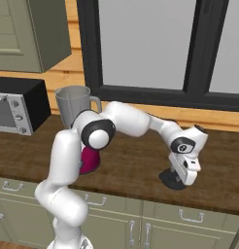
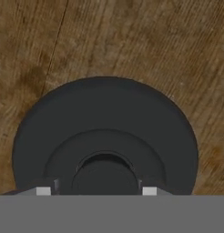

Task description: Close the lid blender by securely placing the lid on top.

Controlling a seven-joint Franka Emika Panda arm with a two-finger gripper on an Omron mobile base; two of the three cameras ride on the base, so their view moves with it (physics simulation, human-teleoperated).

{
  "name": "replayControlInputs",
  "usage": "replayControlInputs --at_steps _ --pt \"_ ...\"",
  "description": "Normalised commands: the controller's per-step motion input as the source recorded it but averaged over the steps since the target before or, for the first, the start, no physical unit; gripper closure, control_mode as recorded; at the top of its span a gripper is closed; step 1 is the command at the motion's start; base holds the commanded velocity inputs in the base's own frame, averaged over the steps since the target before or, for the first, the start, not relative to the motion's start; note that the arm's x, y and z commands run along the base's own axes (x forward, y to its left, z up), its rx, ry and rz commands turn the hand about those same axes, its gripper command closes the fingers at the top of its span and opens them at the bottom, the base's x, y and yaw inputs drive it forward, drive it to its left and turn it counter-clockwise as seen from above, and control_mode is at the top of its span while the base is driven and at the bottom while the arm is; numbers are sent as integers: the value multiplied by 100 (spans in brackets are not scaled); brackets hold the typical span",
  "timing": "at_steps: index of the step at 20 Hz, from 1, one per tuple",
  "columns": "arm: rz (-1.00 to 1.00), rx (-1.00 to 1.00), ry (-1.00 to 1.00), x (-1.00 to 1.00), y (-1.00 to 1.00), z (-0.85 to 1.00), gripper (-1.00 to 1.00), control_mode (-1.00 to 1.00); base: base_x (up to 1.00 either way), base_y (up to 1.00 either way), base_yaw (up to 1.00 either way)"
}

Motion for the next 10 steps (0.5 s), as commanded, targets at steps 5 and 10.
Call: replayControlInputs --at_steps 5,10 --pt "0 0 0 -46 1 -4 100 -100 0 0 0" --pt "0 0 0 -54 9 -1 100 -100 0 0 0"
